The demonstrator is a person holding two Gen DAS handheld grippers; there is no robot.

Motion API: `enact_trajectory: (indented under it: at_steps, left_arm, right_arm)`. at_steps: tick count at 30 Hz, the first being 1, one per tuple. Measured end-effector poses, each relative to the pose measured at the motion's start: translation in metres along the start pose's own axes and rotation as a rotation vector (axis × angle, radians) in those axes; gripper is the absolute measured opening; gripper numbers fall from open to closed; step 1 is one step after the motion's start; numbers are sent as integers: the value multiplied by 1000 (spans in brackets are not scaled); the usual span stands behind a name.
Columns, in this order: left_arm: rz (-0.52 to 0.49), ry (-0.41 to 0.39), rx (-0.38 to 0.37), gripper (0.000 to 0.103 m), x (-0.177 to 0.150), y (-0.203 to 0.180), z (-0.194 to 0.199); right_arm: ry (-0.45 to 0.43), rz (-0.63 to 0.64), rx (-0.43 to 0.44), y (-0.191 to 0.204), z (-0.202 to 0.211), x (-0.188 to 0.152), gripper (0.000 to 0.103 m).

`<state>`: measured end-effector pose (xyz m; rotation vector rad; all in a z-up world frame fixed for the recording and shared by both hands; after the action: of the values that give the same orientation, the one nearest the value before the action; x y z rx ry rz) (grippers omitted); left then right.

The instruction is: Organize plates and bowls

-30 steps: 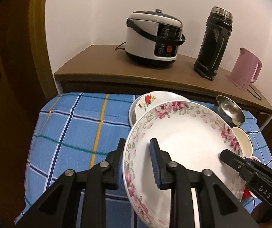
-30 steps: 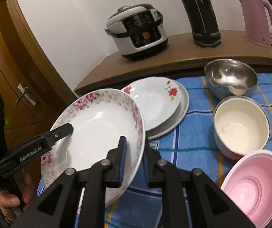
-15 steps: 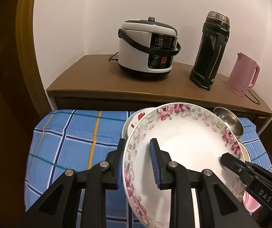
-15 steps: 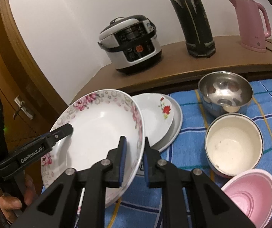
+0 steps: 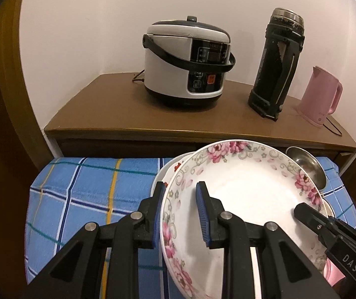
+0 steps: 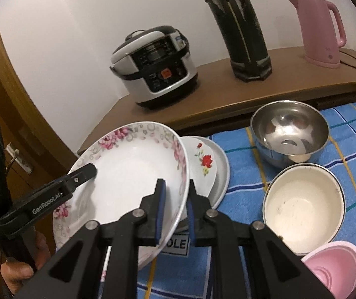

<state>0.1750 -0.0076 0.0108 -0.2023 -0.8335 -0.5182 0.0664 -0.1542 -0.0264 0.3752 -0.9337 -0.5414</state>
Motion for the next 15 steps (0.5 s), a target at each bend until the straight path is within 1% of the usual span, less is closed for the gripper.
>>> enact_trajectory:
  at_steps: [6,15]
  left_arm:
    - [-24,7,-7,27,9,0,-19]
    - [-24,31,-19,27,13,3,-47]
  right_arm:
    - [-18,-31,-21,-5,-15,10,16]
    - [-26,-74,-57,-14,-37,19,16]
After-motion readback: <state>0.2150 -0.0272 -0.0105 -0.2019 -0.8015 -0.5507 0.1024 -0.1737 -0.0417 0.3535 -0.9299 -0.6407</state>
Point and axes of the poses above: each gripper's, at about its wrist camera, not at the fingertips, and z roughly against the way its jaws point, y to its left, x to its top, the point moved 2 cm from there along -z, roughly the way its jaws point, and after that the axes turned 10 degrees about -z, right-handed, at the moved point
